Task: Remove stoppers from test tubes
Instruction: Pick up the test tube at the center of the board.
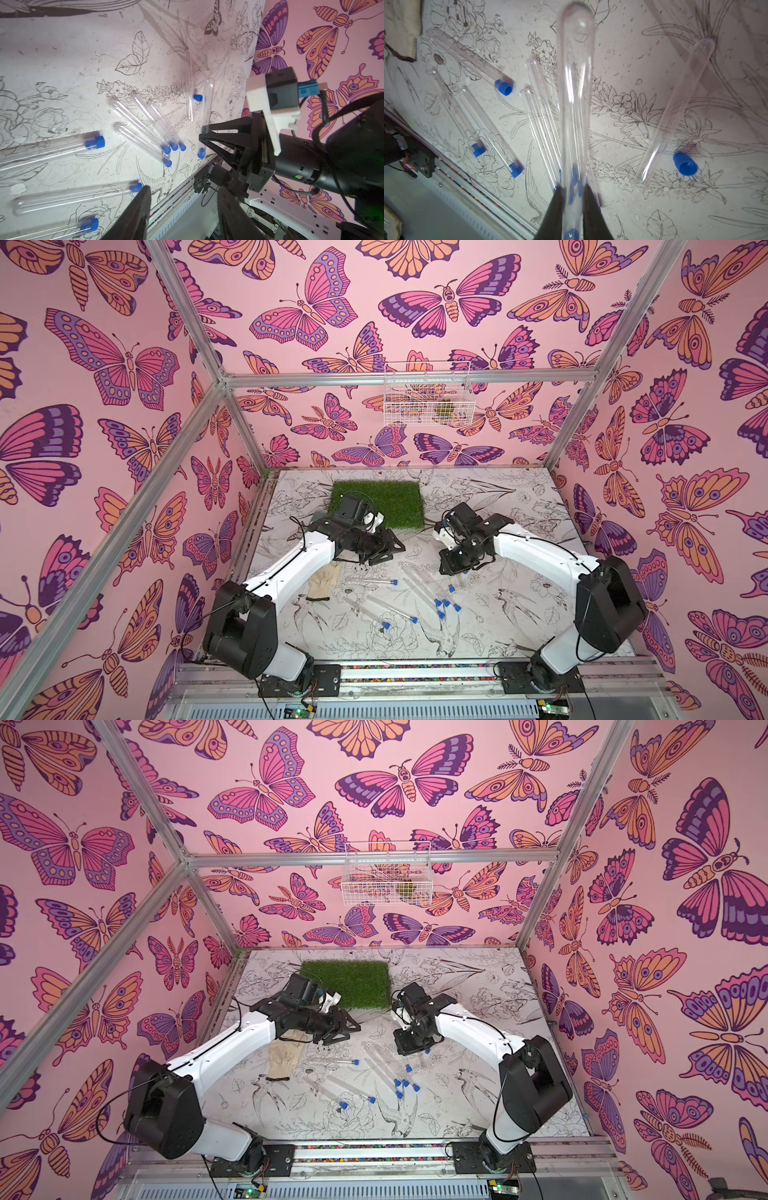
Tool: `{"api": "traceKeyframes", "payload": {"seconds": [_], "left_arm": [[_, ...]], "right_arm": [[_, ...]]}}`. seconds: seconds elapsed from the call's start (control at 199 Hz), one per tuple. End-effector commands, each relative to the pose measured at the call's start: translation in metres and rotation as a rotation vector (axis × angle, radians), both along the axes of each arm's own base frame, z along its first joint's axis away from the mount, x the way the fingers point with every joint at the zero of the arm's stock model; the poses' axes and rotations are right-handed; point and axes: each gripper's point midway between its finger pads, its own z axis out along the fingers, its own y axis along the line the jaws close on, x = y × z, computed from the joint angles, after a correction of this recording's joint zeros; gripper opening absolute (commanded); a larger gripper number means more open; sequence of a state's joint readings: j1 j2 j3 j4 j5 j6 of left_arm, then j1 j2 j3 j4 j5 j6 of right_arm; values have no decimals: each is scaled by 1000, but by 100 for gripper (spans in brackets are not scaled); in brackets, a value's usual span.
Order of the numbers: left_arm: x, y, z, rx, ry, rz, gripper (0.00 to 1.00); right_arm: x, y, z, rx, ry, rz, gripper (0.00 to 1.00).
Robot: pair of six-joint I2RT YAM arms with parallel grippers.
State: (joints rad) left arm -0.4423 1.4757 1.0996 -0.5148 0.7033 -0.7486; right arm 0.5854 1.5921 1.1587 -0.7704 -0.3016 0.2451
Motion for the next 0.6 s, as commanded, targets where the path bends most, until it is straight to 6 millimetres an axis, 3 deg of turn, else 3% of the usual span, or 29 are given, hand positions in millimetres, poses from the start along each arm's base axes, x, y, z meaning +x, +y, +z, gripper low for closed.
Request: {"api": "traceKeyframes", "payload": {"seconds": [0.0, 0.261, 0.592], "left_arm": [[2, -9, 16, -72, -47, -65, 54], [3, -18, 32, -148, -86, -112, 55], [9, -16, 55, -196, -156, -116, 55]], "right_arm": [[-1, 7, 21, 115, -1, -38, 18], [-6, 19, 45, 237, 4, -26, 18], [-5, 44, 81, 396, 10, 25, 18]]}}
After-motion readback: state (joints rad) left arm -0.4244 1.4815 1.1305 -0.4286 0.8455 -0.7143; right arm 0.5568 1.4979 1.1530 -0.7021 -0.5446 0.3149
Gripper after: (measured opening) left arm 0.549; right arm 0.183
